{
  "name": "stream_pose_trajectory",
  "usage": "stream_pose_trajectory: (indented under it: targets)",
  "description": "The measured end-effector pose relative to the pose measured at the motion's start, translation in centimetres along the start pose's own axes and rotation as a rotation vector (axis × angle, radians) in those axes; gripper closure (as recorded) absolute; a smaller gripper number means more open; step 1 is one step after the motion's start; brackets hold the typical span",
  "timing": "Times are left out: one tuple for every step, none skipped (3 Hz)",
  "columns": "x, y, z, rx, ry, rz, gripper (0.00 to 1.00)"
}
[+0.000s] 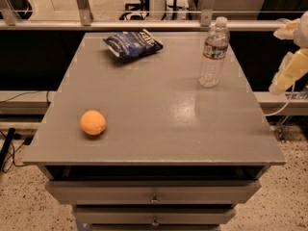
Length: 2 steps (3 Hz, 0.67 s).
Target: Move water bottle near orange
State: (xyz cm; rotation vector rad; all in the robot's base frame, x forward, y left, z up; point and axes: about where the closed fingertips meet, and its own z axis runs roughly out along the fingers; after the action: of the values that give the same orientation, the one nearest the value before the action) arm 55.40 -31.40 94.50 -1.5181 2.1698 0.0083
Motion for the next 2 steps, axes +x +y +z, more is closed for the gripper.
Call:
stream_pose_trajectory:
  targets:
    - [0.6, -3.8, 3.1, -0.05, -0.184, 0.073, 0.0]
    - [-0.8, -5.4, 4.1, -0.084, -0.334, 0.13, 0.0]
